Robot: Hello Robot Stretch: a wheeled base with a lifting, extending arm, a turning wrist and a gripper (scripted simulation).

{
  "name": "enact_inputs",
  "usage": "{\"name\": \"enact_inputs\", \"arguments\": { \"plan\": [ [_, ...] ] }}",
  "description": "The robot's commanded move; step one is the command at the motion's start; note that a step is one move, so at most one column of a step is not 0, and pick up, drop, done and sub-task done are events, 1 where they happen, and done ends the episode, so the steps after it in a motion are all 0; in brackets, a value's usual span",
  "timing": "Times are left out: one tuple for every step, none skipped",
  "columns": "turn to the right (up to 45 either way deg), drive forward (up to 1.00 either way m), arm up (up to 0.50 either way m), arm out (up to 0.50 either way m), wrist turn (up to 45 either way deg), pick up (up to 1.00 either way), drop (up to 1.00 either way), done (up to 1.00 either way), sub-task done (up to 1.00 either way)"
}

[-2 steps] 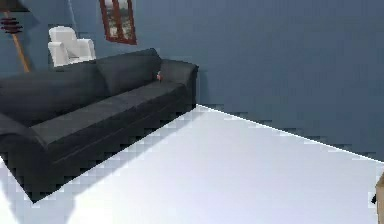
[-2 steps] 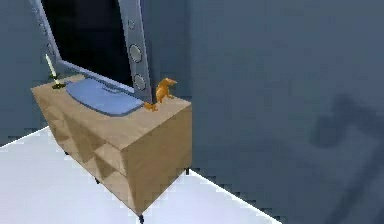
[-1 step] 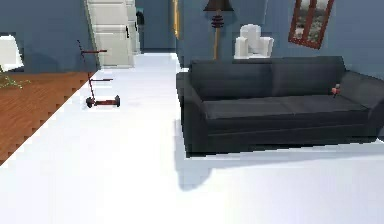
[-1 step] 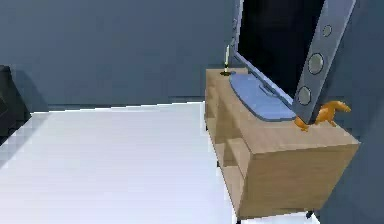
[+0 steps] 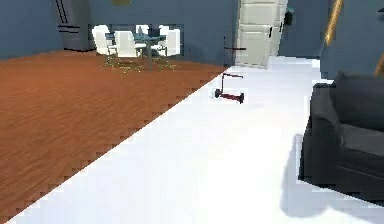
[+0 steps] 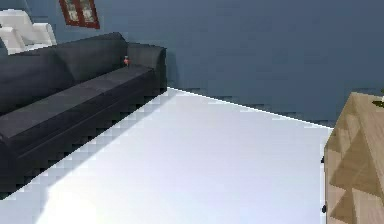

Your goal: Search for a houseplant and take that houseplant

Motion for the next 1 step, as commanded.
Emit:
{"name": "enact_inputs", "arguments": {
  "plan": [
    [0.0, 0.05, 0.00, 0.00, 0.0, 0.00, 0.00, 0.00, 0.00]
  ]
}}
